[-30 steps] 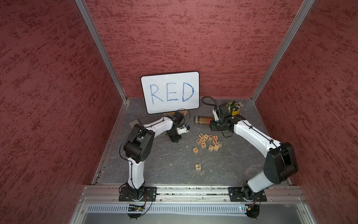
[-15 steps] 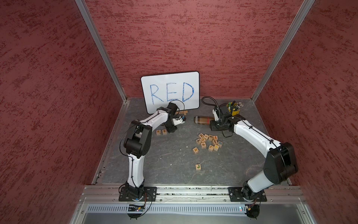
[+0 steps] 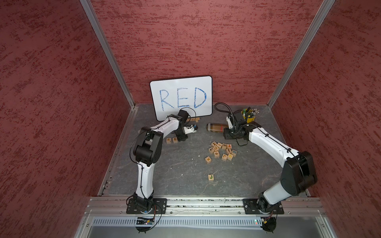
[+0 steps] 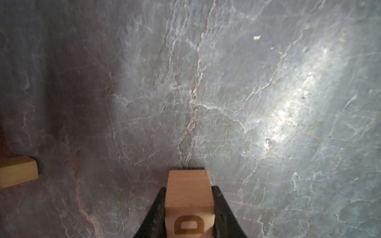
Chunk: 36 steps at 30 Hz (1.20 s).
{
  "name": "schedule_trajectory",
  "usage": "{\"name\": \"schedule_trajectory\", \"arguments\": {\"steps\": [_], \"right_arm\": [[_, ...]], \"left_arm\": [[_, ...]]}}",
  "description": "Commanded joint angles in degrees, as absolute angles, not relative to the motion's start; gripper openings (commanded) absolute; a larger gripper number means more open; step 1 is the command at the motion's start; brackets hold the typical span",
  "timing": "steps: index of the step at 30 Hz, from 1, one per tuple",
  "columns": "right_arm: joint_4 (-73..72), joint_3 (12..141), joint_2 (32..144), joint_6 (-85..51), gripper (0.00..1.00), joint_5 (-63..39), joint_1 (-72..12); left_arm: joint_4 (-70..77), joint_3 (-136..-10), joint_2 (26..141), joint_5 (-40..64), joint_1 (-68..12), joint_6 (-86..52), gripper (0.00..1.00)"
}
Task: Assemble the uppercase word "red" with letter blocks
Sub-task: Place the letter block at the center of the board.
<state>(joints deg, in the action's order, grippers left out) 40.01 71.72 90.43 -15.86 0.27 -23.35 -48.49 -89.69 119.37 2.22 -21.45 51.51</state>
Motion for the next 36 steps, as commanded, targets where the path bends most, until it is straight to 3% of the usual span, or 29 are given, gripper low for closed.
{"name": "schedule_trajectory", "arguments": {"steps": [1,7,20,25,27,30,33,36], "right_arm": [[40.7,73.1,89.7,-16.5,0.47,1.1,-22.8],[40.6,73.1,89.7,-16.7,0.47,1.1,-22.9],[39.3,73.0,88.7,-16.8,0.48,1.1,-22.7],[33.5,70.2,86.5,-17.0,0.49,-0.7,-22.6],[28.3,67.0,84.3,-17.1,0.51,-1.6,-22.4],[19.8,61.8,79.9,-16.7,0.55,-2.5,-22.2],[10.1,56.0,74.7,-16.9,0.68,-1.7,-21.9],[1.2,50.5,70.3,-17.5,0.99,0.2,-21.5]], "left_arm": [[-47.0,-90.1,121.6,1.9,-21.1,53.1,0.27],[-46.8,-89.8,121.6,1.9,-21.0,53.3,0.46],[-46.6,-91.3,117.2,2.3,-21.3,52.0,0.76],[-48.3,-91.1,108.1,3.8,-20.9,45.6,0.87],[-47.7,-87.9,101.4,4.8,-20.2,41.2,0.95],[-46.4,-81.5,90.5,5.5,-19.1,35.5,1.00],[-45.0,-74.7,79.9,7.1,-16.9,29.1,0.99],[-40.2,-66.1,69.7,8.1,-13.0,20.9,0.99]]}}
